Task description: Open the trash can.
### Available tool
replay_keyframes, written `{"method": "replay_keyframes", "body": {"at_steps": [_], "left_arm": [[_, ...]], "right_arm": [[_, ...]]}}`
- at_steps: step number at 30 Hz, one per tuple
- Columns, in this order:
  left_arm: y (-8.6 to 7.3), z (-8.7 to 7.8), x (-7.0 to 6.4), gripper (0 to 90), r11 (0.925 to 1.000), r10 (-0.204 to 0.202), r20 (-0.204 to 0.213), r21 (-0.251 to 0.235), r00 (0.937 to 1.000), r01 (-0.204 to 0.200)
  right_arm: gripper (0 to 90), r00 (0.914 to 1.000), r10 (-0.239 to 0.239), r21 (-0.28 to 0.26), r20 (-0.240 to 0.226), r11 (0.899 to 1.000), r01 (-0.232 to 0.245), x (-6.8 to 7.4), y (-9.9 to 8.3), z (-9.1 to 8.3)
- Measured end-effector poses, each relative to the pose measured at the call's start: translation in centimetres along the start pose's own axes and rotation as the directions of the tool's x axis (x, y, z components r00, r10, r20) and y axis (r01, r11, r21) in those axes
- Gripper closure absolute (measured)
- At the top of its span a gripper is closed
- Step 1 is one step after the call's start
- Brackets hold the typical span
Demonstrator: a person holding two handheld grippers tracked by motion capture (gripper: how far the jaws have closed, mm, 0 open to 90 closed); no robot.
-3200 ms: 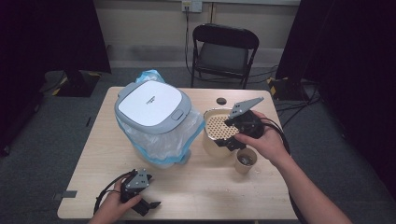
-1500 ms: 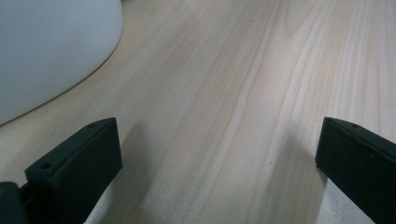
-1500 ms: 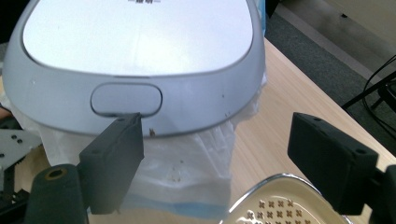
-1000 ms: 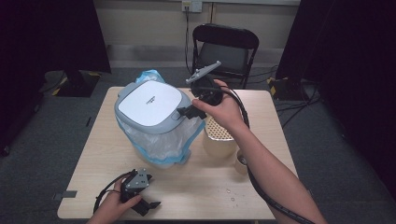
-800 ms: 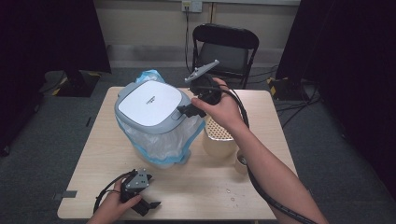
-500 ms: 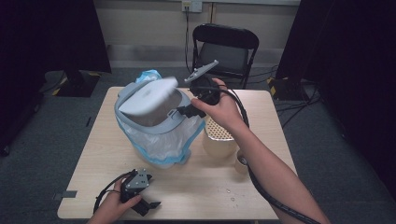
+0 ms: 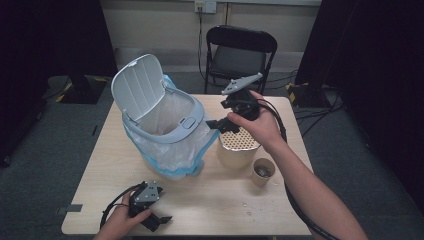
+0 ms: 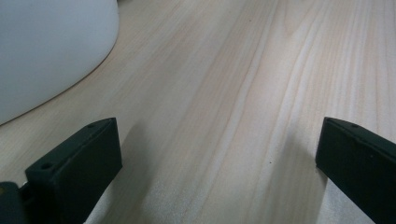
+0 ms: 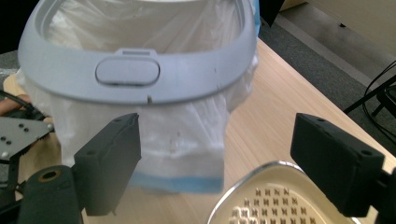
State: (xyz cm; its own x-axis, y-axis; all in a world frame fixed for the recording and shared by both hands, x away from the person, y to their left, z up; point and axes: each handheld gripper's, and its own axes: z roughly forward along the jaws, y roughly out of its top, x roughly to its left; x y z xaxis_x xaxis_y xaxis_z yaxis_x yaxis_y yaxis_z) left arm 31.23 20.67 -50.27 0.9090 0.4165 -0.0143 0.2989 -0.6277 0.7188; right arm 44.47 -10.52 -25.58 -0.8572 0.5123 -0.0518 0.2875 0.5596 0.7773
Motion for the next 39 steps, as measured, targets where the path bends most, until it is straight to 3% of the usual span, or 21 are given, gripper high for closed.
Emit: {"method": "replay_keyframes", "body": {"at_steps": [9, 24, 39], "left_arm": [[0.0, 0.0, 0.0, 0.0, 1.0000, -0.002, -0.002, -0.003, 1.0000, 0.002], [0.0, 0.0, 0.0, 0.0, 1.0000, -0.001, -0.003, -0.004, 1.0000, 0.001], [0.0, 0.0, 0.0, 0.0, 1.0000, -0.003, -0.001, -0.003, 1.0000, 0.003]], "right_arm": [[15.3, 0.9991, 0.043, -0.005, 0.002, 0.999, -0.043, -0.6, -3.2, -1.9], [14.7, 0.9982, 0.060, 0.006, -0.005, 0.998, -0.060, -0.9, -7.1, -3.0], [14.7, 0.9938, 0.111, 0.010, -0.003, 0.994, -0.111, -1.6, -10.8, -3.9]]}}
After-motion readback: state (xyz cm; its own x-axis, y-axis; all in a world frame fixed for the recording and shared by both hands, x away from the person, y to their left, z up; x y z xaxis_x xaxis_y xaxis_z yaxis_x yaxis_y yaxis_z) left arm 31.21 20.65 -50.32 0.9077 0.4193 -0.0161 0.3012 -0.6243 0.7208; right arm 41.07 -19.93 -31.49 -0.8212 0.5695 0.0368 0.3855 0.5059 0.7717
